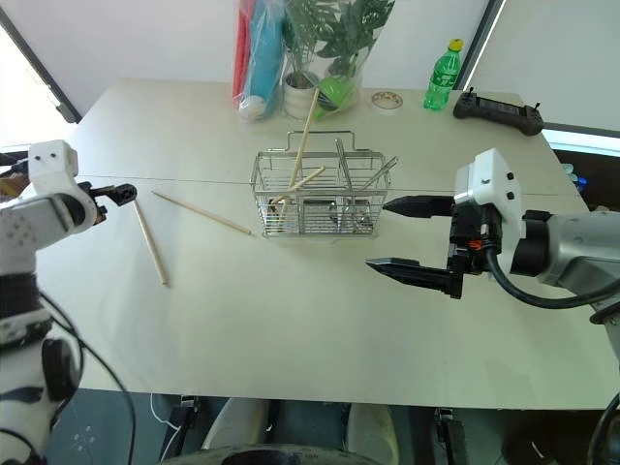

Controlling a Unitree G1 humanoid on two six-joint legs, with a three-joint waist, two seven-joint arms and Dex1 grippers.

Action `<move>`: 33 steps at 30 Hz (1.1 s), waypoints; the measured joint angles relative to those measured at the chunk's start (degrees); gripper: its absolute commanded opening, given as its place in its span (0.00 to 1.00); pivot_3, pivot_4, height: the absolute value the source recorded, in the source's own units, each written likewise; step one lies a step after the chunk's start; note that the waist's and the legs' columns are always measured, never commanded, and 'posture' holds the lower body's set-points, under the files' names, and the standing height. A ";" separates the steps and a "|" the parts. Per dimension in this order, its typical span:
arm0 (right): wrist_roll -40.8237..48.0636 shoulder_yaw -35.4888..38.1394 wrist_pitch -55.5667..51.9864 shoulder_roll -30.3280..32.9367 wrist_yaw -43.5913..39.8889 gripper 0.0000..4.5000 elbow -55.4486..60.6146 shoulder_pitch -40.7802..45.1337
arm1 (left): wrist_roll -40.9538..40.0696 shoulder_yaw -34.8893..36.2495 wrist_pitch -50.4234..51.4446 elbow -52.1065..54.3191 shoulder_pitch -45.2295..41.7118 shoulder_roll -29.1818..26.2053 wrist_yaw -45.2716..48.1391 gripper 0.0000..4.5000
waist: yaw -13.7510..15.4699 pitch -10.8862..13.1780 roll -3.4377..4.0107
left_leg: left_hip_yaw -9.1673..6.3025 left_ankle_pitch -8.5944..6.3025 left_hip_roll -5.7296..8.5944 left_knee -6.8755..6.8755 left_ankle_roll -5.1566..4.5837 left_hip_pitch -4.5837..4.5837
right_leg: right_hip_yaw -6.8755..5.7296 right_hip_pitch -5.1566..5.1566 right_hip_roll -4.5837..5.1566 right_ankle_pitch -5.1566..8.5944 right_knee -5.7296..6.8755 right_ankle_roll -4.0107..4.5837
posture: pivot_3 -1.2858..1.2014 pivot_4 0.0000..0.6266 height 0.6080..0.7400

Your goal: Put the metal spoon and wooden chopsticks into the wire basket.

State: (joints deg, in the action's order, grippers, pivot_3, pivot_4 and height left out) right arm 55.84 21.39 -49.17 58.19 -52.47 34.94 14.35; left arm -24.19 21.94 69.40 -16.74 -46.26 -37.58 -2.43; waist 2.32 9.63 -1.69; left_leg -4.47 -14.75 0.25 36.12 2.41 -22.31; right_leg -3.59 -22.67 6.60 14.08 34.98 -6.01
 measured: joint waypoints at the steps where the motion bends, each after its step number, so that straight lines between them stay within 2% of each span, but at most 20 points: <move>1: 0.43 0.04 -0.15 -0.33 0.75 0.99 0.18 -0.20 | 1.11 -0.01 0.14 -3.15 -2.45 0.10 -1.04 1.00 | -0.12 0.00 0.00 | 0.03 0.00 0.04 -0.02 0.00 0.00 | 0.01 0.00 0.06 0.00 0.00 -0.05 | 0.52 0.24 0.71; 5: 1.81 0.16 -0.51 -1.04 3.74 0.99 1.15 -1.03 | 4.55 -0.41 -0.94 -14.61 -8.52 1.01 -2.99 1.00 | -0.51 0.00 0.01 | 0.14 0.01 0.04 -0.11 0.01 0.05 | 0.04 -0.07 0.11 -0.01 0.04 -0.10 | 0.52 0.24 0.71; 11: 4.20 1.82 -0.59 -2.06 8.12 0.99 3.23 -3.85 | 8.05 -0.52 -6.83 -29.53 -10.85 2.28 -3.82 1.00 | -0.14 0.03 -0.04 | 0.13 0.07 0.03 -0.10 0.14 0.05 | 0.03 -0.06 0.11 -0.01 0.08 -0.11 | 0.52 0.24 0.71; 25: 7.98 4.67 -0.47 -2.03 12.93 0.99 7.50 -8.93 | 12.83 -1.34 -22.03 -46.16 -17.45 4.10 -3.58 1.00 | 0.08 -0.03 0.03 | 0.15 0.13 0.03 0.01 0.25 0.18 | 0.02 0.11 0.18 -0.09 0.09 -0.27 | 0.52 0.24 0.71; 28: 8.32 4.68 -0.43 -2.03 13.90 1.00 7.64 -9.22 | 13.40 -1.69 -23.72 -48.03 -18.14 4.22 -3.09 0.80 | 0.07 -0.03 0.04 | 0.15 0.13 0.03 0.00 0.25 0.19 | 0.02 0.12 0.19 -0.10 0.09 -0.27 | 0.52 0.24 0.71; 33: 8.53 4.72 -0.32 -2.02 14.25 1.00 7.63 -9.38 | 13.54 -1.67 -24.71 -49.57 -18.90 4.54 -3.03 0.25 | 0.05 -0.03 0.04 | 0.15 0.13 0.03 0.00 0.25 0.18 | 0.02 0.12 0.19 -0.11 0.08 -0.26 | 0.52 0.24 0.71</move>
State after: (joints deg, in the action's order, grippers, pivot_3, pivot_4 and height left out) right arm 64.37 26.11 -49.49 56.18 -38.22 42.57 4.97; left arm -10.65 20.27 44.69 -66.31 -65.17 -33.04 -5.46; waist 2.37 9.59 -1.65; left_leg -4.32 -14.61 0.29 36.12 2.66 -22.13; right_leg -3.57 -22.55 6.79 13.97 35.07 -6.27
